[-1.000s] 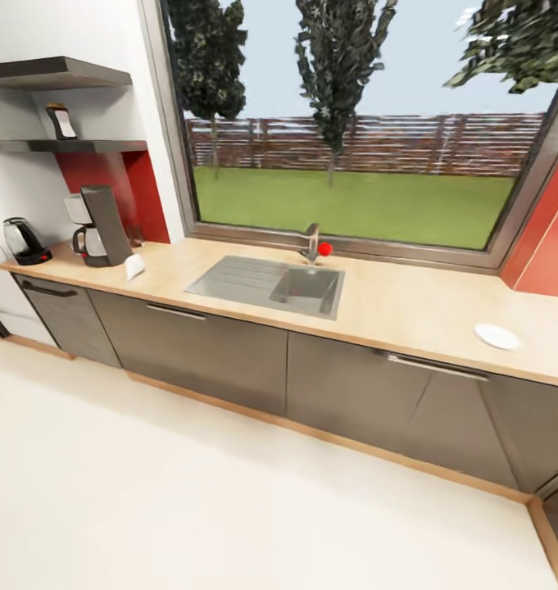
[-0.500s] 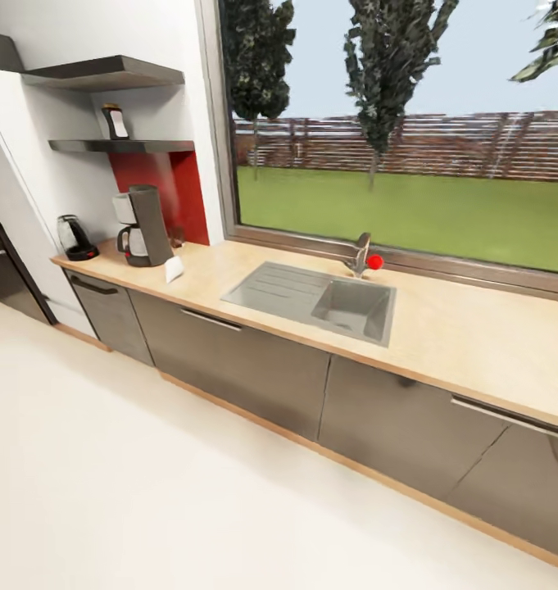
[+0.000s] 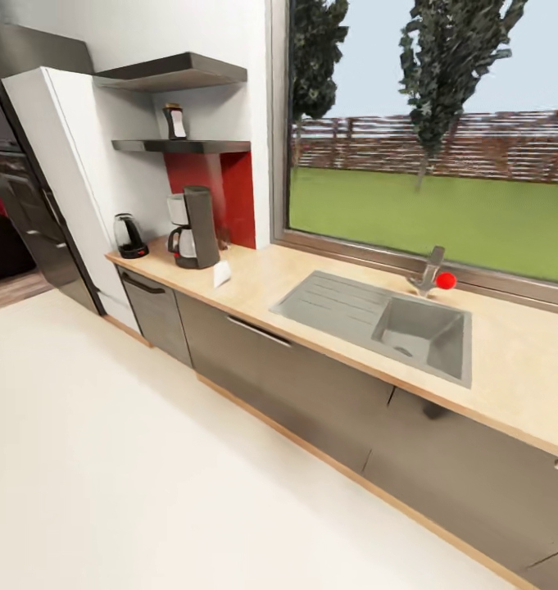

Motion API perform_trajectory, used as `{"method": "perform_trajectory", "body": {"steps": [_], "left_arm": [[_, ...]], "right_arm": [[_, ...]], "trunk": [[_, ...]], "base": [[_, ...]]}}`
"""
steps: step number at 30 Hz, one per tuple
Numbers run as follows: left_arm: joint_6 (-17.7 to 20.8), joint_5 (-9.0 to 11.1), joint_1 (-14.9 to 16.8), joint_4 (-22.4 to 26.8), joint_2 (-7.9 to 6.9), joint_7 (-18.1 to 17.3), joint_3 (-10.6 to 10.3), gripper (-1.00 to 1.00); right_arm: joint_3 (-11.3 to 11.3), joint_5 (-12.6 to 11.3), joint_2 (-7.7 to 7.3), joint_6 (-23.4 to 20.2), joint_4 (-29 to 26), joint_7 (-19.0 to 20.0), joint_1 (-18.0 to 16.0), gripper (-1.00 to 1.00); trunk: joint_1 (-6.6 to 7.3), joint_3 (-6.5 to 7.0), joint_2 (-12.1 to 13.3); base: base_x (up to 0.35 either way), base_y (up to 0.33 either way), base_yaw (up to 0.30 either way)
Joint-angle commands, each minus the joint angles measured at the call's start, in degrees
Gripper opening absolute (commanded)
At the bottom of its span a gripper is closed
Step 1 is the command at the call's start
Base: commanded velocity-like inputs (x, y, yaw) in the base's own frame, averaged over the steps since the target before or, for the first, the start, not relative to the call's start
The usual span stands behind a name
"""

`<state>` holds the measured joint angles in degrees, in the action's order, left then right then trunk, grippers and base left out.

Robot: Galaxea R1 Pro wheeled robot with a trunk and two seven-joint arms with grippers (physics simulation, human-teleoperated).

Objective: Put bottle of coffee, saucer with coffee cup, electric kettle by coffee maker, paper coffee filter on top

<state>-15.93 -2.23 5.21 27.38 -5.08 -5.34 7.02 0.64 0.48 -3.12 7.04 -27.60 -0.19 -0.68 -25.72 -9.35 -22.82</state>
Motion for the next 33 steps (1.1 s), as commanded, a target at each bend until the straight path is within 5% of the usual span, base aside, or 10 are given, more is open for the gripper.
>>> {"method": "perform_trajectory", "body": {"steps": [1, 33], "left_arm": [[-0.16, -0.23, 0.07, -0.05, 0.06, -0.55, 0.46, 1.00], [-0.24, -0.32, 0.07, -0.94, 0.07, -0.55, 0.45, 1.00]], "right_arm": [[0.06, 0.05, -0.01, 0.16, 0.00, -0.01, -0.02, 1.00], [-0.02, 0.05, 0.01, 0.16, 0.00, 0.00, -0.02, 1.00]], "trunk": [[-0.06, -0.11, -0.10], [-0.06, -0.11, -0.10]], "base": [[0.325, 0.109, 0.277], [0.329, 0.107, 0.277]]}}
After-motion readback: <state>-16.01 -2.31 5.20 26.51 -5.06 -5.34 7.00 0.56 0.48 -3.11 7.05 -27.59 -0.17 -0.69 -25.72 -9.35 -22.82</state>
